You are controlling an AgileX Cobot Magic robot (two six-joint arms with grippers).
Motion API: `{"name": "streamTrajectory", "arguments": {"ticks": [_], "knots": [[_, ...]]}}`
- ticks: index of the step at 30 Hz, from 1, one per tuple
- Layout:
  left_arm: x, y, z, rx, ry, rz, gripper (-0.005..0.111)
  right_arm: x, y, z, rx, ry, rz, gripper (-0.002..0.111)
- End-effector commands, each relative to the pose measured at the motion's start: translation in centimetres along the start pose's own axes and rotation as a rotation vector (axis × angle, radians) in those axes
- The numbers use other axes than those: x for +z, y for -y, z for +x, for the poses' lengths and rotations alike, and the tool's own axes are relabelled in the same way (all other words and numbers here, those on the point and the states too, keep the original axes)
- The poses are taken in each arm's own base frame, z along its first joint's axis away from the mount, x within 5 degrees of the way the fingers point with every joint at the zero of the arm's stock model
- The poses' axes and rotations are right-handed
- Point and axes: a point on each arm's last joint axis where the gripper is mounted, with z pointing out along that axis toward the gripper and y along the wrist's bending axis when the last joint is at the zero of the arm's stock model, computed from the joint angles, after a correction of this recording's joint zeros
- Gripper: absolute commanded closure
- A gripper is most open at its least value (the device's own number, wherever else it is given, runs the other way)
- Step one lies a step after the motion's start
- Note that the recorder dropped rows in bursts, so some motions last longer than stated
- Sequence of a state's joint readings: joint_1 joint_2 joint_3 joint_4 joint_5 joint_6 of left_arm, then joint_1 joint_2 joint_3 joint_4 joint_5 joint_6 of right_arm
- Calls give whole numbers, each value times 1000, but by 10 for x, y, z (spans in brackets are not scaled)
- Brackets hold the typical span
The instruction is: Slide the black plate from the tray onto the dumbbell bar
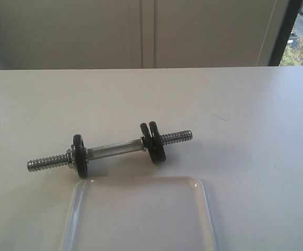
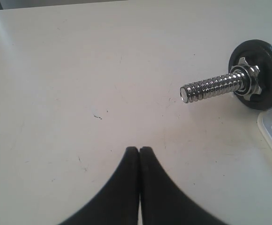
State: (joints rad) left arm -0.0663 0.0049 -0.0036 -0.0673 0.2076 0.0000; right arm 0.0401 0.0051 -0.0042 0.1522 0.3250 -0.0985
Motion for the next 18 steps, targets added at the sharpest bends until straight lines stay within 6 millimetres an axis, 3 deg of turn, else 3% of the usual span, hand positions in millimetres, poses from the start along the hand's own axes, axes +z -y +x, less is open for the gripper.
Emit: {"name": "streamTrajectory", "arguments": {"ticks": [1,8,18], "knots": [[0,0,1,-13,0,3,107,0,3,-1,-99,20,30,108],[0,0,1,-13,0,3,107,0,5,-1,-258,20,60,108],[0,0,1,-13,0,3,107,0,4,-1,-215,22,49,108]]}}
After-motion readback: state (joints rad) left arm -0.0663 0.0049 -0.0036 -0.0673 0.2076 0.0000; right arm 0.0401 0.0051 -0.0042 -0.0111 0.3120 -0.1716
